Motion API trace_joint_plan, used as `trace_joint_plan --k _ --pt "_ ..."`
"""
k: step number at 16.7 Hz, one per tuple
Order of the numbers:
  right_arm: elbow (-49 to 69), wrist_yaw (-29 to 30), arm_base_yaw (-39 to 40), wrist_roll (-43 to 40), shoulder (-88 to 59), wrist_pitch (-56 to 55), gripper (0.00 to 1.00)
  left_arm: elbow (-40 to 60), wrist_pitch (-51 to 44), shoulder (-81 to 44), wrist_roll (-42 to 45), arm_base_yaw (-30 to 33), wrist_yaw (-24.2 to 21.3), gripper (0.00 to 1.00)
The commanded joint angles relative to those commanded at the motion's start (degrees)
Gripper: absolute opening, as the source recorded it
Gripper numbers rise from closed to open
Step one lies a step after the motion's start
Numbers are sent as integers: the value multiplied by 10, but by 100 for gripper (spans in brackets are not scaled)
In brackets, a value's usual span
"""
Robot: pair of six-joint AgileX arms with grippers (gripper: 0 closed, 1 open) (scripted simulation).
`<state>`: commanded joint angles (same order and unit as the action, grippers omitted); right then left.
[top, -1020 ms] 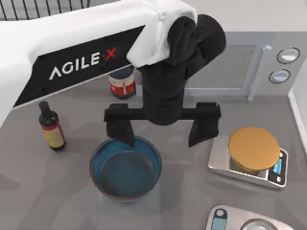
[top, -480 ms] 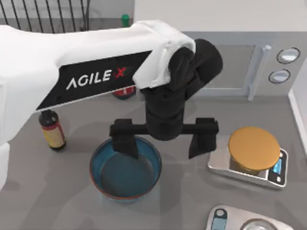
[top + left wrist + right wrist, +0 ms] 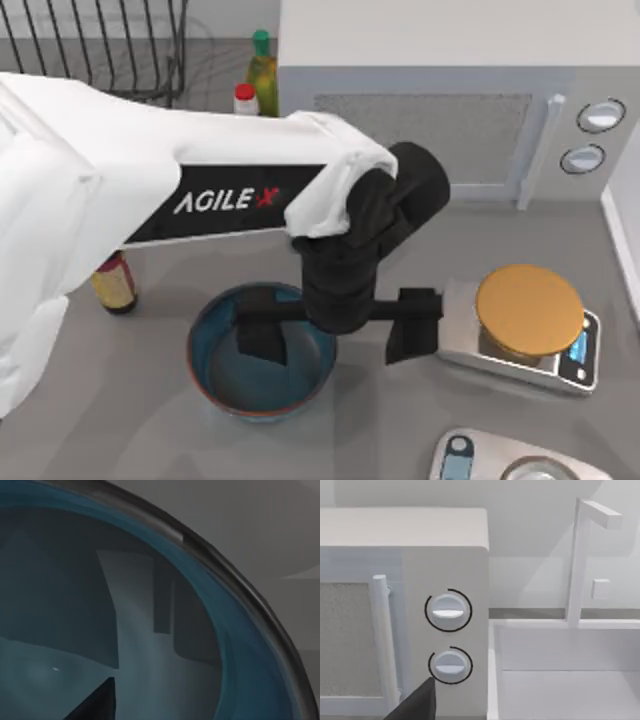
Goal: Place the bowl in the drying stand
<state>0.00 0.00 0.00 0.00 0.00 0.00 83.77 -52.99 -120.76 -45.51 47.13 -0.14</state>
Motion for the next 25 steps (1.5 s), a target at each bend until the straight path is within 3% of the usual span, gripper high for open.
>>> trace_joint_plan --k 1,14,25 --pt "0 0 0 0 0 0 100 0 0 0 0 0 0 100" --pt "0 0 0 0 0 0 100 0 0 0 0 0 0 2" --pt "0 0 0 0 0 0 100 8 -8 0 0 0 0 0"
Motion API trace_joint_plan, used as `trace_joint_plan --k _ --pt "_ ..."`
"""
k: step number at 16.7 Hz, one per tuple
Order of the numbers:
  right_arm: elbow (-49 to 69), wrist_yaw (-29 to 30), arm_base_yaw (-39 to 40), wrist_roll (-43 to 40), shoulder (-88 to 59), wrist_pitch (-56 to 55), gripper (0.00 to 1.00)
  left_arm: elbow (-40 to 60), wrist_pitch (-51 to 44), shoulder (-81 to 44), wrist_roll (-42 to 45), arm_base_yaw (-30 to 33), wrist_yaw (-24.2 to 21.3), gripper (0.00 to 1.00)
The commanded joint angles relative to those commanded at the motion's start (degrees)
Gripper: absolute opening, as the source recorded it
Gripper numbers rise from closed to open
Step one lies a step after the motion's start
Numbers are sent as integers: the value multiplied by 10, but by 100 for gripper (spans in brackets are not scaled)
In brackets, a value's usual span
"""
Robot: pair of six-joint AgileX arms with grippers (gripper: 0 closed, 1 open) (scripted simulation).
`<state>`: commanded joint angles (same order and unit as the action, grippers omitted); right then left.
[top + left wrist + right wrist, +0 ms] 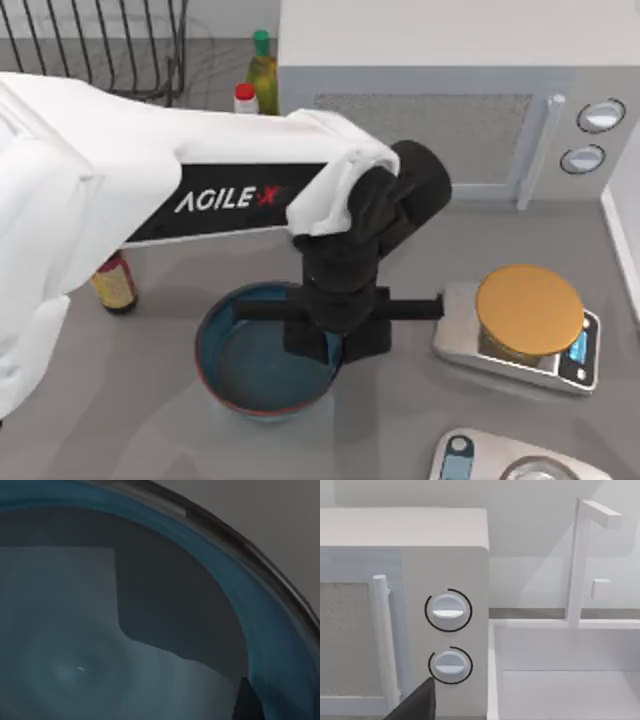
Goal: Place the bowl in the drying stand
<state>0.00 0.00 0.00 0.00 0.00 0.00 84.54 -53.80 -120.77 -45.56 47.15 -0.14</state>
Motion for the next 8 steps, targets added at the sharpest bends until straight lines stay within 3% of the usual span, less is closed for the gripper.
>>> trace_joint_plan --k 4,8 --pt "0 0 0 0 0 0 100 89 -88 -8 -5 4 0 0" --pt "0 0 0 0 0 0 100 253 -253 -13 -7 5 0 0"
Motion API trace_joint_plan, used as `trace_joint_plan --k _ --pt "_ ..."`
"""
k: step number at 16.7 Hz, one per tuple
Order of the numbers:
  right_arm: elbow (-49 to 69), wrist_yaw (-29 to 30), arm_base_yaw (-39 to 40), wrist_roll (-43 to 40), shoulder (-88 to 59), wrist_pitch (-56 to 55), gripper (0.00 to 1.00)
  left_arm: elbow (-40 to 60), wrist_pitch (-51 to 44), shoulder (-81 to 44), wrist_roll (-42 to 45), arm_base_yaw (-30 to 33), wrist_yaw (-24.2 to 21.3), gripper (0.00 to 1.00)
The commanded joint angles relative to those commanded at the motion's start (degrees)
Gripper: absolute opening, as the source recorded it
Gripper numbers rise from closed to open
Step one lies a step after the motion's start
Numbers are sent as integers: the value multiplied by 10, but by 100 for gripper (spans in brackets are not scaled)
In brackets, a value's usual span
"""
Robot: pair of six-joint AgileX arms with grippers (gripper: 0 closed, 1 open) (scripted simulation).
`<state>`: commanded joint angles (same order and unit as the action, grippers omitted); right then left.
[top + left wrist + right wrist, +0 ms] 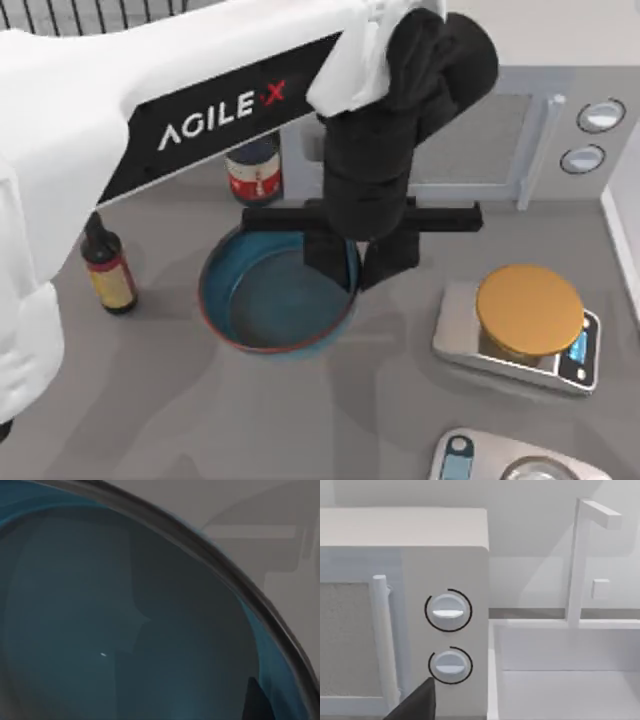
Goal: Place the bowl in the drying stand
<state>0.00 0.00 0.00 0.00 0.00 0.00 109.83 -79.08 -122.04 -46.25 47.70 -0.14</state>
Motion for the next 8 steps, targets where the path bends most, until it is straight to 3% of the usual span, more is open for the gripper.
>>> trace_joint_plan --k 4,8 --pt "0 0 0 0 0 0 100 146 -147 4 1 0 0 0" --pt "0 0 0 0 0 0 100 205 -205 13 4 -2 0 0"
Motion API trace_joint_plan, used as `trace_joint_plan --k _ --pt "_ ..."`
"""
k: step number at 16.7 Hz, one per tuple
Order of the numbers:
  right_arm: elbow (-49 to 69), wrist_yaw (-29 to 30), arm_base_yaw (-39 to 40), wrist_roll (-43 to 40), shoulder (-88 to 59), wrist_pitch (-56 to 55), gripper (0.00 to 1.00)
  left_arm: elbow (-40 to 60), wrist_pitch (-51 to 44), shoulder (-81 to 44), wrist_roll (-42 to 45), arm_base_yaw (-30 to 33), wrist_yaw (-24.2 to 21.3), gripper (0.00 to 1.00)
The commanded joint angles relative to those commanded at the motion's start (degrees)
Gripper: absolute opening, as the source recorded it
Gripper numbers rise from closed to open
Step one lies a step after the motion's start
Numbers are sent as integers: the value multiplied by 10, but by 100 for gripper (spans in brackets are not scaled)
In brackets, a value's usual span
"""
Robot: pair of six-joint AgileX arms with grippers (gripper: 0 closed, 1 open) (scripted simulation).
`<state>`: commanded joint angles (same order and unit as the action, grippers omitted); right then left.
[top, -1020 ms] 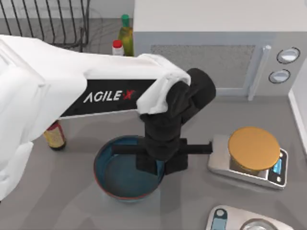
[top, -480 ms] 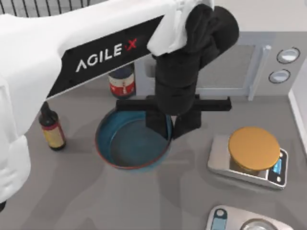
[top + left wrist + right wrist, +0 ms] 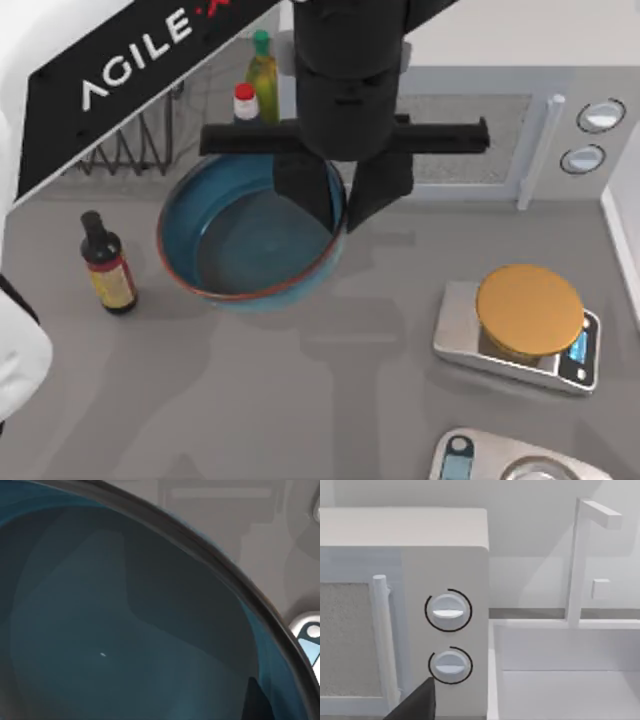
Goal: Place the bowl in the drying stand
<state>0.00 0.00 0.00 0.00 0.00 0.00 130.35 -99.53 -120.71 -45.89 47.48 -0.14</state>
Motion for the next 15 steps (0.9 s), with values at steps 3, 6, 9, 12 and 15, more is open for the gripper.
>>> trace_joint_plan --k 3,6,9,12,15 --pt "0 0 0 0 0 0 100 1 -1 0 0 0 0 0" --pt "0 0 0 0 0 0 100 -6 6 3 6 -5 -1 0" --pt "0 0 0 0 0 0 100 -58 56 47 54 -45 -11 0" --pt "0 0 0 0 0 0 100 -149 156 136 117 -117 -22 0" --pt "0 0 0 0 0 0 100 -236 292 235 169 -192 -35 0"
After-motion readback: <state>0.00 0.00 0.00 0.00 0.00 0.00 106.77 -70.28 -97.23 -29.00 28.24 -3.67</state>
